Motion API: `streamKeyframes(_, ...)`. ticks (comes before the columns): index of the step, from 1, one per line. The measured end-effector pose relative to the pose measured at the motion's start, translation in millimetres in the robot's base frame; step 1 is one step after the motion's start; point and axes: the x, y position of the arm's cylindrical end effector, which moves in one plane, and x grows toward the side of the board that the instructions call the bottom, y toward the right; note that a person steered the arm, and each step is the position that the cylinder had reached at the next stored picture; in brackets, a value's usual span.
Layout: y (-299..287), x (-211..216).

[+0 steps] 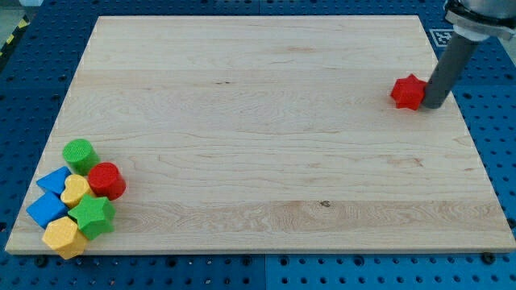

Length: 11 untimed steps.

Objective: Point your arm at the red star

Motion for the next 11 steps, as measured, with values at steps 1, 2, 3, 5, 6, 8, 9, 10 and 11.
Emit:
streamKeyframes(1, 0, -40)
streamKeyframes(2, 0, -84)
streamKeyframes(3, 7, -74)
streamKeyframes(5, 7, -70)
streamKeyframes(6, 7, -77)
streamKeyframes(8, 8, -44)
streamKeyframes(9, 11, -24)
streamKeyframes(10, 13, 8)
streamKeyframes(11, 7, 53)
